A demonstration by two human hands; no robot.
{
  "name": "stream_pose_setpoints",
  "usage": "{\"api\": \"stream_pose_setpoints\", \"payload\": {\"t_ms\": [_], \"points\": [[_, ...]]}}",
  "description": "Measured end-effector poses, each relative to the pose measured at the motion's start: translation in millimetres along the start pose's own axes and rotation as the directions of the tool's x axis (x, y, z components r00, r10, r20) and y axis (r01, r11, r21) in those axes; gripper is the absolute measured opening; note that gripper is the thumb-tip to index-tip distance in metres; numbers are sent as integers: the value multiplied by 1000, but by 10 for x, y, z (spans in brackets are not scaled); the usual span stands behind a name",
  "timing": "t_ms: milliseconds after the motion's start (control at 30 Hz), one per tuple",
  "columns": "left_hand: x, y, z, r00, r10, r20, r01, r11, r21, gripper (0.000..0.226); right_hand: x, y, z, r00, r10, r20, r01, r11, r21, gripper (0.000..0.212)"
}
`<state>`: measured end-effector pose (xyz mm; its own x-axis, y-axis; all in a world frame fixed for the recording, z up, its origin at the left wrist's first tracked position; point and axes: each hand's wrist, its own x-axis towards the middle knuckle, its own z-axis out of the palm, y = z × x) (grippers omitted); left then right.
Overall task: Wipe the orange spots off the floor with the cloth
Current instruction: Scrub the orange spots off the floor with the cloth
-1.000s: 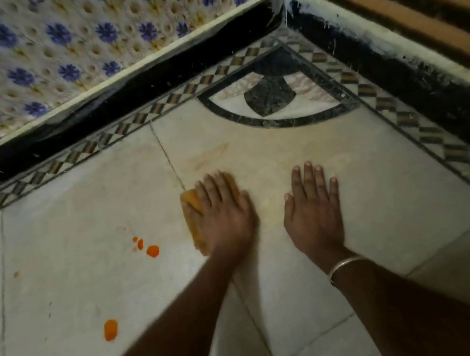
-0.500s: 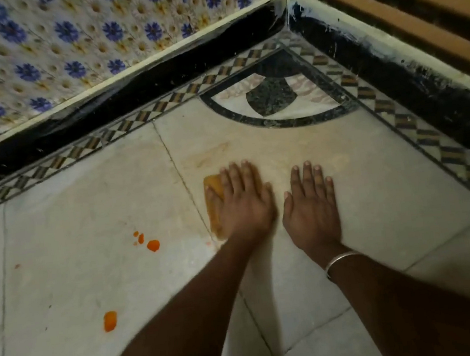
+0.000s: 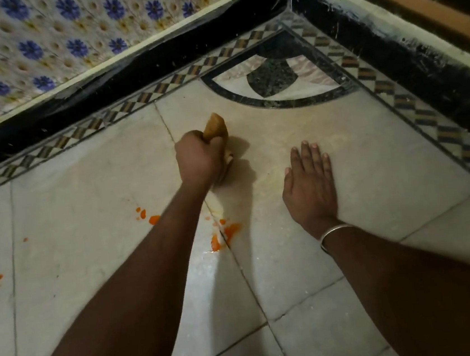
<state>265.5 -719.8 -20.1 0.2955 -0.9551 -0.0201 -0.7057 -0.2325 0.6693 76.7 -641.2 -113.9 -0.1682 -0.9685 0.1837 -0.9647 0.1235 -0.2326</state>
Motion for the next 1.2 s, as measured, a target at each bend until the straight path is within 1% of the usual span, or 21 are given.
{"api": "stream_pose_setpoints", "payload": {"t_ms": [67, 133, 200, 233, 267, 300, 367, 400, 433, 467, 500, 533, 567, 600, 700, 800, 867, 967, 1067, 1133, 1200], "points": [[-79, 95, -225, 992, -124, 38, 129, 946, -298, 26, -9, -3, 1, 1000, 1, -1, -1, 1000, 13, 58], [-250, 112, -364, 959, -199, 204, 280, 791, -545, 25, -8, 1, -13, 1000, 0, -3, 0, 1000, 24, 59], [-439, -8, -406, 877, -260, 404, 467, 661, -588, 22, 2, 8, -32, 1000, 4, -5, -4, 999, 51, 59], [-544, -98, -410, 835, -298, 462, 534, 644, -549, 21, 0, 13, -40, 1000, 9, -15, -8, 997, 73, 59], [-636, -213, -405, 821, -340, 460, 554, 669, -495, 20, -7, 14, -44, 1000, 13, -27, -10, 995, 96, 59], [-709, -342, -399, 841, -365, 400, 524, 737, -427, 22, -12, 12, -38, 999, 17, -36, -12, 993, 117, 59], [-837, -562, -394, 941, -304, 147, 332, 913, -238, 40, -13, 17, -25, 999, 14, -38, -9, 991, 136, 60], [-884, -614, -390, 979, -201, 11, 201, 972, -122, 52, 0, 22, -29, 1000, 4, -28, 0, 991, 133, 60], [-933, -637, -374, 997, -55, -44, 54, 998, -30, 61, -2, 19, -42, 1000, -18, -13, 19, 992, 126, 61], [-1002, -626, -299, 994, 105, 11, -106, 992, 63, 63, -23, 6, -52, 999, -46, 3, 45, 993, 113, 62], [-1085, -619, -161, 960, 240, 143, -263, 948, 179, 63, -77, -19, -60, 997, -74, 16, 72, 993, 97, 63], [-1167, -619, 16, 906, 311, 287, -394, 867, 305, 62, -147, -63, -67, 995, -96, 28, 93, 992, 83, 64], [-1237, -632, 194, 864, 313, 395, -466, 794, 391, 61, -238, -117, -66, 992, -115, 44, 111, 991, 74, 65], [-1250, -649, 330, 843, 300, 446, -500, 744, 444, 62, -336, -166, -49, 989, -133, 60, 128, 989, 69, 65], [-966, -760, 369, 873, 289, 391, -471, 707, 527, 66, -436, -185, -3, 982, -169, 82, 163, 984, 72, 66], [-912, -1020, 143, 978, 98, 186, -187, 811, 555, 70, -418, -135, 2, 983, -158, 94, 152, 986, 67, 65], [-1363, -1036, 162, 998, 24, 57, -52, 827, 560, 71, -433, -171, 33, 984, -155, 92, 154, 988, 24, 65], [-1748, -751, 423, 985, 75, 158, -149, 833, 533, 71, -434, -205, 11, 977, -175, 124, 172, 985, 30, 66], [-1106, -578, 471, 945, 165, 284, -296, 801, 520, 69, -439, -180, 5, 973, -211, 91, 209, 977, 39, 64], [-801, -750, 362, 973, 112, 203, -211, 793, 572, 67, -436, -152, 0, 972, -217, 86, 215, 976, 33, 61], [-985, -941, 275, 997, 43, 71, -75, 820, 568, 66, -456, -164, 4, 971, -212, 109, 211, 977, 21, 61]]}}
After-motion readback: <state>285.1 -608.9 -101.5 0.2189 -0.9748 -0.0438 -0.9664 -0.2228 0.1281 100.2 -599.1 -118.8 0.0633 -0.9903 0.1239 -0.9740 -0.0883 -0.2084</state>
